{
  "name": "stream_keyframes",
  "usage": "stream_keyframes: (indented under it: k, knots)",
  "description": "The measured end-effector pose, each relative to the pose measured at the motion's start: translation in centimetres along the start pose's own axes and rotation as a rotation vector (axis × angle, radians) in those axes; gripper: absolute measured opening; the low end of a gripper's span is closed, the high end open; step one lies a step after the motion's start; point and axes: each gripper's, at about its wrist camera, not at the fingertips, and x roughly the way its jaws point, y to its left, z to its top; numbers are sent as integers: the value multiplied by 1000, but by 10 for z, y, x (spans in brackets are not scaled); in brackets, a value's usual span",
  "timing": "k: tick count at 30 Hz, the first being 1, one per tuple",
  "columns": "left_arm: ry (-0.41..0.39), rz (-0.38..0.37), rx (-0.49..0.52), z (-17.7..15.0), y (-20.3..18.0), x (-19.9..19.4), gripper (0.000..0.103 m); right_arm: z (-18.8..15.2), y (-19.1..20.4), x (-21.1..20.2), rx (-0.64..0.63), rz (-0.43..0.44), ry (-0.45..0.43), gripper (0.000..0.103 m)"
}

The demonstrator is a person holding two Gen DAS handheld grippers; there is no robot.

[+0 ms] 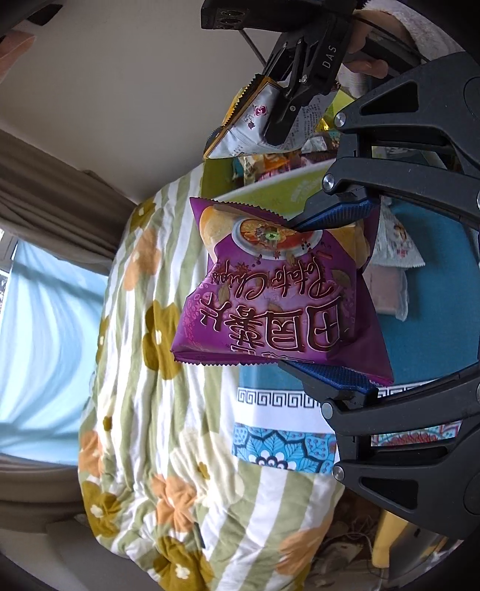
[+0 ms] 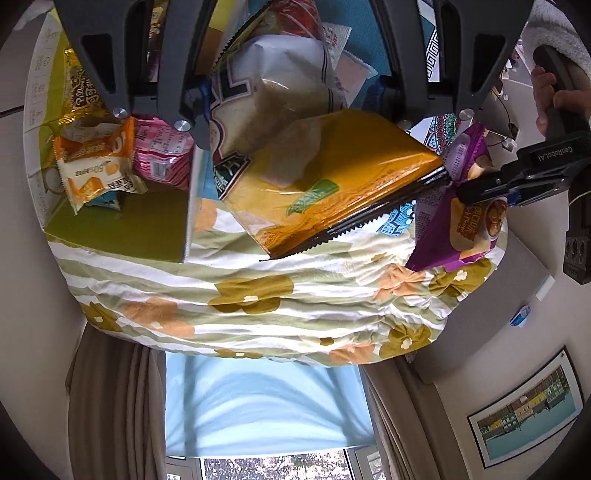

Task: Organize snacks
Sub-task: 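Carry both bags to the box and release them inside with both grippers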

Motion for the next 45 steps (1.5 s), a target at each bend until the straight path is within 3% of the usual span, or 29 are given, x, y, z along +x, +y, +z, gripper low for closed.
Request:
stream_keyframes:
  k: [6,12,22,24,25,27,38,45]
  knots:
    - [-5,-65,89,1,-89,10,60,-13,-51,-50,43,-53,-54,56]
    - [39,-121,134,-15,-169,41,60,-39,-111,-86,117,-95,-64,56]
    - [136,-136,165,-39,-261,108,61,-73,-184,-114,186,-109,-53,56]
    - [136,-125,159,-40,-271,117,73,-75,-195,-117,188,-107,-50,56]
    - [134,-112,158,-38,-272,120,78,-76,-200,-116,190,-105,-49,56]
    - [125,-78,160,-40,-279,120,99,-79,-206,-116,194,-98,-46,56]
    - [73,35,124,-49,-236,85,100,-86,-210,-110,190,-17,-54,56]
    - [32,103,66,-59,-205,57,100,-66,-183,-105,146,116,-66,56]
